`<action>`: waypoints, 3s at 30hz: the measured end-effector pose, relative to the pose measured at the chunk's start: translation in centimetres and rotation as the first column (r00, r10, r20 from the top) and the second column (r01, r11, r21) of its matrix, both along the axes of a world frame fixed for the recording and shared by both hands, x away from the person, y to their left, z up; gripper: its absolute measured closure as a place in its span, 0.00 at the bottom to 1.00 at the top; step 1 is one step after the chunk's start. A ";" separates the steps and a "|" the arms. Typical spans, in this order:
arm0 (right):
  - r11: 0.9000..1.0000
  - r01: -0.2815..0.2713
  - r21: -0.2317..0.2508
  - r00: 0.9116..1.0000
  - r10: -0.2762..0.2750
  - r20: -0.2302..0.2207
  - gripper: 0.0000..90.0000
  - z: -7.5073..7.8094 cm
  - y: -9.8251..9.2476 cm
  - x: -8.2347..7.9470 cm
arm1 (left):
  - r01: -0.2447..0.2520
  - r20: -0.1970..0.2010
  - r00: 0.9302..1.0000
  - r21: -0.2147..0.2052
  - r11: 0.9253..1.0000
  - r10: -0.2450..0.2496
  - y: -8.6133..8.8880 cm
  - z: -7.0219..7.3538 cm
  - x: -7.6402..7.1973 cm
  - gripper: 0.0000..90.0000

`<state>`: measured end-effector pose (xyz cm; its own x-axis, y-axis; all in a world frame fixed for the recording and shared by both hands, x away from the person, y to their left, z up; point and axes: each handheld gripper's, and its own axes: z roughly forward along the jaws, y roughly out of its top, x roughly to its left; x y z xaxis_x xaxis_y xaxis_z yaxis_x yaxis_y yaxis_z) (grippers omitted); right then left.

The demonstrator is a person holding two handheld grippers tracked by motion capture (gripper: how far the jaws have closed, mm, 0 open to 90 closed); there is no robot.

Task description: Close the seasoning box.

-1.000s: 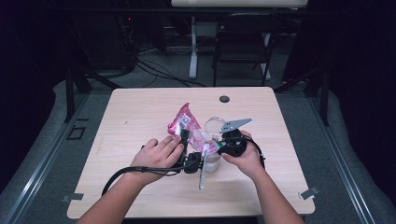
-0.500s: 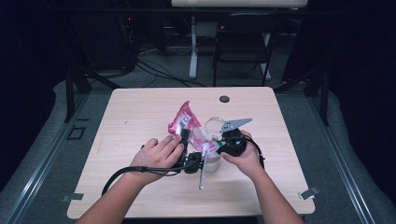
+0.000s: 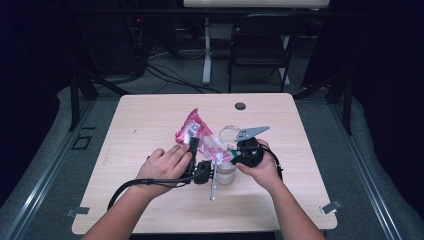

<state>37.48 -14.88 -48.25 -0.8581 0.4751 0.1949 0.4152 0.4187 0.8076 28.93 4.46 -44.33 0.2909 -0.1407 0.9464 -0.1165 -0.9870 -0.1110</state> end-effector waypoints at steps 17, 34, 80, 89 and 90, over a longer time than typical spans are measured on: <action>0.999 -0.004 -0.034 1.000 0.004 0.014 1.00 -0.1 0.5 -0.1 | -0.089 -0.097 0.992 -0.149 0.985 0.075 2.2 -1.4 0.6 0.94; 0.999 -0.014 -0.050 0.999 0.015 0.032 1.00 0.3 1.3 -0.5 | -0.171 -0.224 0.969 -0.319 0.932 0.101 4.2 -3.1 0.9 0.94; 0.996 -0.017 -0.091 0.999 0.021 0.042 0.97 -0.4 2.9 -1.0 | -0.359 -0.513 0.858 -0.634 0.685 -0.024 7.7 -9.4 2.0 0.94; 0.995 -0.030 -0.093 0.998 0.035 0.049 0.96 -0.3 3.1 -1.2 | -0.380 -0.539 0.842 -0.622 0.684 -0.023 7.4 -10.3 2.1 0.93; 0.996 -0.028 -0.089 0.998 0.033 0.052 0.94 -0.2 3.1 -1.2 | -0.382 -0.543 0.840 -0.621 0.684 -0.023 7.3 -10.4 2.2 0.93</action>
<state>36.28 -11.75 -48.44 -0.8803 0.4622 0.1071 0.3590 0.5013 0.7873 31.09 11.79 -54.69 0.6629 0.5871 0.4646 0.2368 -0.7531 0.6138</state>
